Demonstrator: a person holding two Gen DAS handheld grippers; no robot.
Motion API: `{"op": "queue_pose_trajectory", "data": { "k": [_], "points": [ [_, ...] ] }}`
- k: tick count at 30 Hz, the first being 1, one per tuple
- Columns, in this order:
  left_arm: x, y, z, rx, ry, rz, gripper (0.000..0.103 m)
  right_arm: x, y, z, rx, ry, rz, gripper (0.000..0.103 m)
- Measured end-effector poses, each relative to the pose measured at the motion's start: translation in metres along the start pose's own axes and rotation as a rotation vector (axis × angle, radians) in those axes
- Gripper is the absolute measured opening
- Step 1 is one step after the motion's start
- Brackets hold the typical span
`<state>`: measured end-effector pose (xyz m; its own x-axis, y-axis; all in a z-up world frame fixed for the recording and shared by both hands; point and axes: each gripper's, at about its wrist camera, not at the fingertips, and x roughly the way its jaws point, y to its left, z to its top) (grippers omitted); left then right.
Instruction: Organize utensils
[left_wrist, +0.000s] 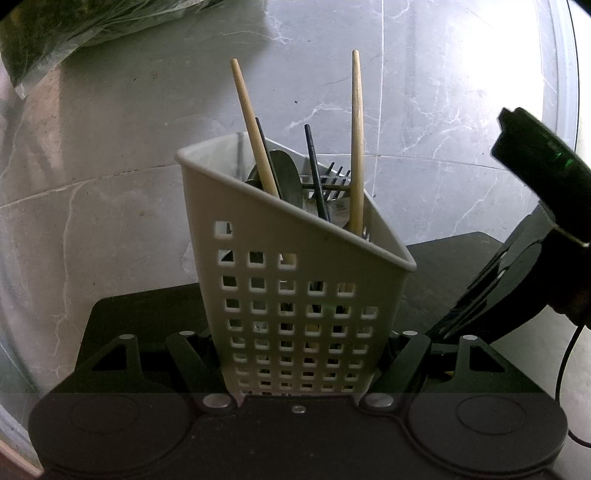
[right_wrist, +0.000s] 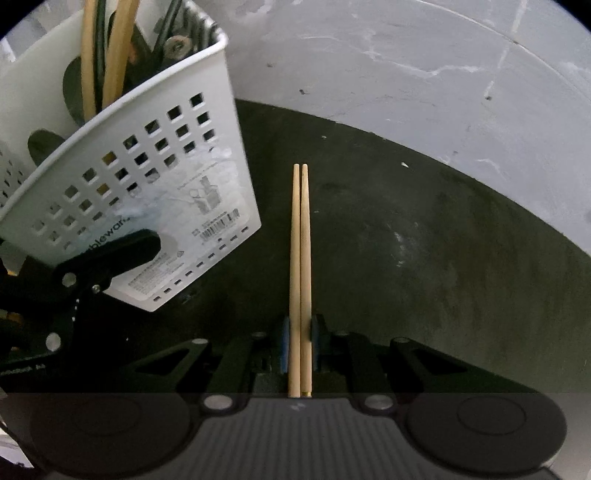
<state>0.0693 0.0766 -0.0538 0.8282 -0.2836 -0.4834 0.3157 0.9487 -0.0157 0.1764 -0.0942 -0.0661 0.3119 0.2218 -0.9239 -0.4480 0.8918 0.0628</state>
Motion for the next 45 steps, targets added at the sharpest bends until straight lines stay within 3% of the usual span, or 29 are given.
{"op": "queue_pose_trajectory", "data": {
  "k": [9, 18, 25, 28, 32, 38, 41, 45],
  "points": [
    [0.000, 0.000, 0.000, -0.001, 0.000, 0.002, 0.076, -0.022, -0.026, -0.020, 0.109, -0.106, 0.046, 0.012],
    [0.001, -0.002, 0.000, 0.007, -0.003, 0.004, 0.076, -0.099, -0.044, -0.050, 0.311, -0.525, 0.058, 0.013],
    [-0.001, -0.004, -0.005, 0.024, -0.020, 0.004, 0.076, -0.162, -0.025, -0.052, 0.269, -0.804, 0.061, 0.013],
    [-0.002, -0.006, -0.007, 0.026, -0.024, 0.004, 0.076, -0.186, -0.006, -0.038, 0.210, -0.909, 0.120, 0.013],
    [-0.003, -0.007, -0.009, 0.030, -0.030, 0.004, 0.076, -0.189, 0.023, -0.019, 0.117, -1.022, 0.210, 0.013],
    [-0.006, -0.007, -0.016, 0.043, -0.050, 0.006, 0.076, -0.150, 0.042, -0.013, 0.047, -1.085, 0.251, 0.013],
    [-0.007, -0.009, -0.020, 0.058, -0.068, 0.007, 0.076, -0.112, 0.047, -0.019, 0.026, -1.054, 0.259, 0.014],
    [-0.007, -0.009, -0.025, 0.071, -0.087, 0.005, 0.076, -0.085, 0.049, -0.028, -0.015, -0.946, 0.230, 0.019]
  ]
}}
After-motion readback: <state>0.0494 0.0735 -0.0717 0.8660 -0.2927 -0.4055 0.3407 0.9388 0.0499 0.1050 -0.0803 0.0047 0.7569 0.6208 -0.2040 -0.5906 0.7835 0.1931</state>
